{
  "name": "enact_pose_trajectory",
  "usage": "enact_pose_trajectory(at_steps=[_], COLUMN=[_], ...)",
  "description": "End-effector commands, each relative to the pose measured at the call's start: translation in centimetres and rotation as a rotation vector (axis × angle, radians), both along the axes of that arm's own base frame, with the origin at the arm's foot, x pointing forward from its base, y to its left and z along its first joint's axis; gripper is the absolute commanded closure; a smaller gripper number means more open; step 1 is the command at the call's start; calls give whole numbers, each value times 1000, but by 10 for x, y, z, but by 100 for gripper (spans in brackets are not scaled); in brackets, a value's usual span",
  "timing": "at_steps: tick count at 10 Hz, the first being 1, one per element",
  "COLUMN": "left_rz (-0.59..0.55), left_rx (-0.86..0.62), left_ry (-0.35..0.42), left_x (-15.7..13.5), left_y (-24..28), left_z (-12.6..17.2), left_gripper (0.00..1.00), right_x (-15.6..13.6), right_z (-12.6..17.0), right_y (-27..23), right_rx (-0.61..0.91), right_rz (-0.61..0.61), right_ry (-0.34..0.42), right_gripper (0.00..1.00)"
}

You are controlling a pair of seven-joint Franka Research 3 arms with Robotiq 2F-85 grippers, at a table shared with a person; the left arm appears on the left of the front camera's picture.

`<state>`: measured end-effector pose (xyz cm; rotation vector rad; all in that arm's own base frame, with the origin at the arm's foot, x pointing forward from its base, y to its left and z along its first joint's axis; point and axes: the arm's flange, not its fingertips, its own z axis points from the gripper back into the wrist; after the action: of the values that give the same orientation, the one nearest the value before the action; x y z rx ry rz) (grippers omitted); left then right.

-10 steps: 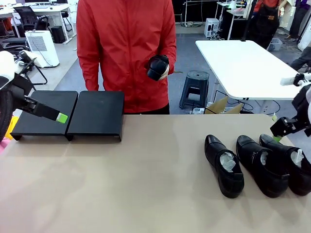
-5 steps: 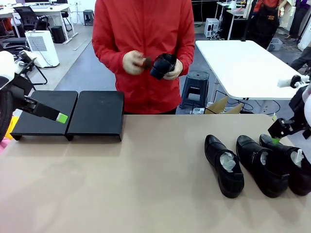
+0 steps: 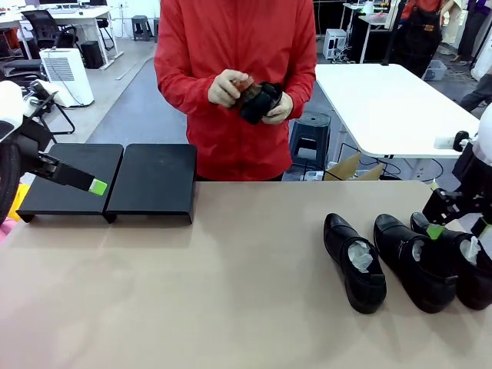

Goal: Organize the shoes by placing them on the stand.
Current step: Pick up one Shoe and place it in the middle of the table.

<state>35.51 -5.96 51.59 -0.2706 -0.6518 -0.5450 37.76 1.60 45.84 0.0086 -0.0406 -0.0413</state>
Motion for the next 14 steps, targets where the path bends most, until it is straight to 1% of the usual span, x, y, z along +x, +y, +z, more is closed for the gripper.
enact_pose_trajectory(at_steps=[1, 2, 3, 4, 5, 9, 11, 14], left_rz=[-3, -3, -3, -3, -3, -3, -3, -3], left_rx=[-7, -7, -7, -7, -7, -7, -7, -7], left_ry=[2, 2, 2, 2, 2, 2, 2, 2], left_x=[1, 1, 1, 1, 1, 1, 1, 1], left_y=[1, 1, 1, 1, 1, 1, 1, 1], left_z=[0, 0, 0, 0, 0, 0, 0, 0], left_gripper=[0, 0, 0, 0, 0, 0, 0, 0], right_x=[10, 12, 15, 20, 24, 38, 45, 55], right_z=[-5, -11, -18, -28, -36, -58, -69, -88], right_y=[2, 1, -2, -7, -18, -40, -43, -40], right_rx=[28, 8, 33, 42, 67, 66, 70, 33], right_rz=[26, 21, 14, 8, 14, -20, -33, -34], right_ry=[7, 32, 4, -60, -86, -66, -37, 6], right_gripper=[55, 55, 55, 55, 55, 55, 55, 55])
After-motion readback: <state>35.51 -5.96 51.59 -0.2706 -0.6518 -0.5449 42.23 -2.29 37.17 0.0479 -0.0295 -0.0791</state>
